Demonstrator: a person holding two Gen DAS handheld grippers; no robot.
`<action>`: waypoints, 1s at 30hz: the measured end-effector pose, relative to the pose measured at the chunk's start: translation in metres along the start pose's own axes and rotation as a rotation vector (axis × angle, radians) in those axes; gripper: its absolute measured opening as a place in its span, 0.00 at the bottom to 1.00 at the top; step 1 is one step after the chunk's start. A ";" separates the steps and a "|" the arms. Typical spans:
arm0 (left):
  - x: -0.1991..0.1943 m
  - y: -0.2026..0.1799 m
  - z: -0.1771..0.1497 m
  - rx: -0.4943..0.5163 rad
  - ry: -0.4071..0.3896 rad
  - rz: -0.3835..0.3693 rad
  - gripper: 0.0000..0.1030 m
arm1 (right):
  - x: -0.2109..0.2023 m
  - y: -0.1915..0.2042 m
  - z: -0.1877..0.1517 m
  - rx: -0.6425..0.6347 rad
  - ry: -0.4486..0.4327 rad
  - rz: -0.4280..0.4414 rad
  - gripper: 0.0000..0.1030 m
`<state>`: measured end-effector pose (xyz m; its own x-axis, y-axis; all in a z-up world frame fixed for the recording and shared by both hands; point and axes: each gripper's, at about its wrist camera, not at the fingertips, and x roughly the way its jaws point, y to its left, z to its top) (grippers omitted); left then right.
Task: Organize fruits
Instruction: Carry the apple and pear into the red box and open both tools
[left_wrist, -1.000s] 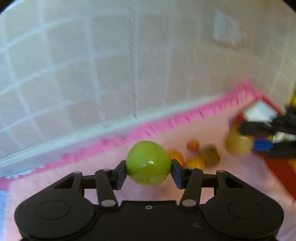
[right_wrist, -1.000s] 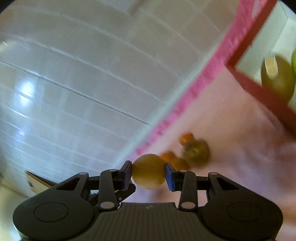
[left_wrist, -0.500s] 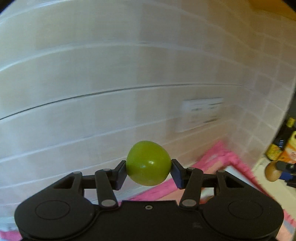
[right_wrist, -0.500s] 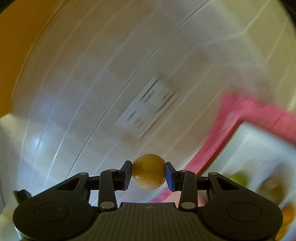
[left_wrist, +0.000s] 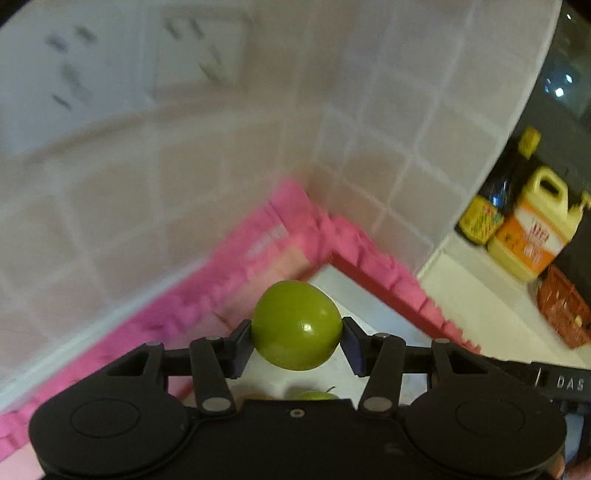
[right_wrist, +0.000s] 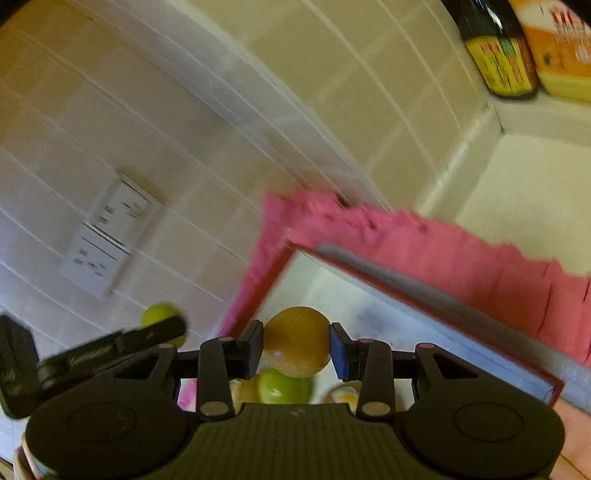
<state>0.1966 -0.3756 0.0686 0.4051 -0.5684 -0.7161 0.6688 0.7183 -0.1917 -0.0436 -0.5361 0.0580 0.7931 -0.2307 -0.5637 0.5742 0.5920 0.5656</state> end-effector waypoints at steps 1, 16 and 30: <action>0.012 -0.003 -0.003 0.005 0.016 -0.009 0.59 | 0.009 -0.004 -0.004 0.006 0.007 -0.005 0.39; 0.056 0.013 -0.014 -0.066 0.116 0.050 0.67 | 0.048 0.004 -0.023 -0.136 0.008 -0.127 0.49; -0.041 0.027 0.009 0.049 -0.053 0.219 0.77 | -0.007 0.072 -0.030 -0.247 -0.117 -0.112 0.86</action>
<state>0.2039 -0.3367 0.0986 0.5757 -0.4222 -0.7002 0.5903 0.8072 -0.0014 -0.0136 -0.4689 0.0846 0.7539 -0.3845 -0.5327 0.6042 0.7242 0.3323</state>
